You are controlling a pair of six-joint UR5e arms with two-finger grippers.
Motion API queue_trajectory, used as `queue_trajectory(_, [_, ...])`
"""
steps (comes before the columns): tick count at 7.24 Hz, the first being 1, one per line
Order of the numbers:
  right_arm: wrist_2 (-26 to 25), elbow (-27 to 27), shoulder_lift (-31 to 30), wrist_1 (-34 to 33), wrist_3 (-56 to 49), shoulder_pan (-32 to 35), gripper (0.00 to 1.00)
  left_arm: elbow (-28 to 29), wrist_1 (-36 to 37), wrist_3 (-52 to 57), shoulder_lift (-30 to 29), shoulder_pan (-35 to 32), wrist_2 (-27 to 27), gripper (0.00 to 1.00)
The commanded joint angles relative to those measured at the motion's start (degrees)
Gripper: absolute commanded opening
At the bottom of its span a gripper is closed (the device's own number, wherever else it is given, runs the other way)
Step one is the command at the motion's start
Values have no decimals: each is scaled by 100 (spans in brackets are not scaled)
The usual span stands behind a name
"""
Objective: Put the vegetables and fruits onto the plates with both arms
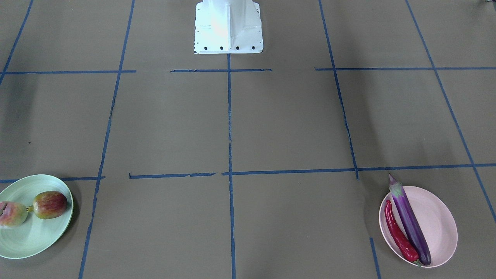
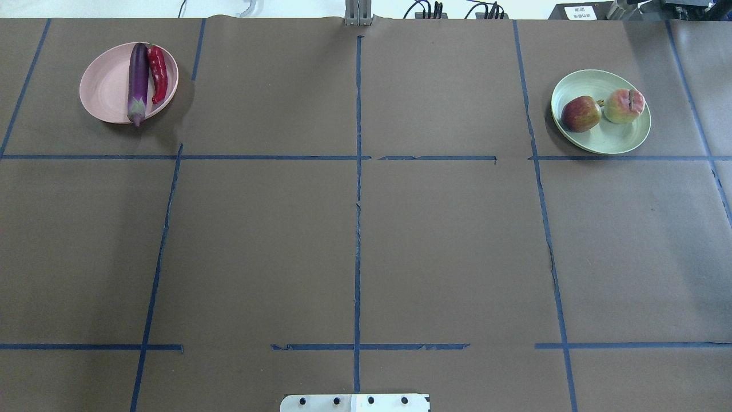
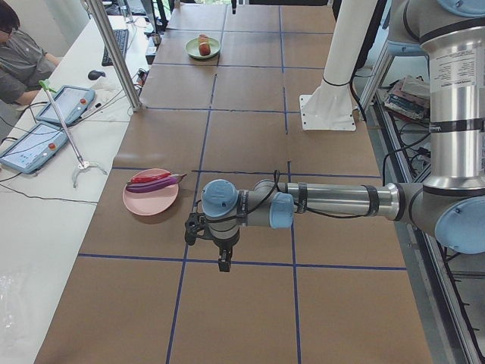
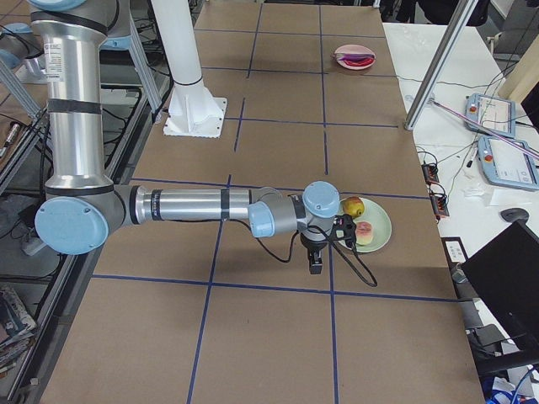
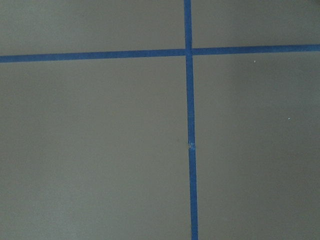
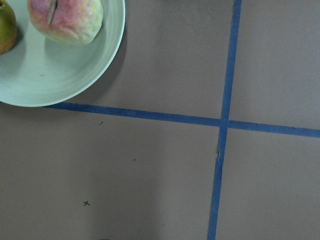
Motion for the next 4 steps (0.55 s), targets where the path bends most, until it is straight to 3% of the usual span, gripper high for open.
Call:
queue_trajectory(1, [-16, 142, -187, 52, 0, 6, 100, -33, -72, -30, 55, -3, -26, 100])
queue_trajectory(4, [-60, 571, -679, 52, -9, 6, 100, -41, -63, 5, -7, 5, 35, 100])
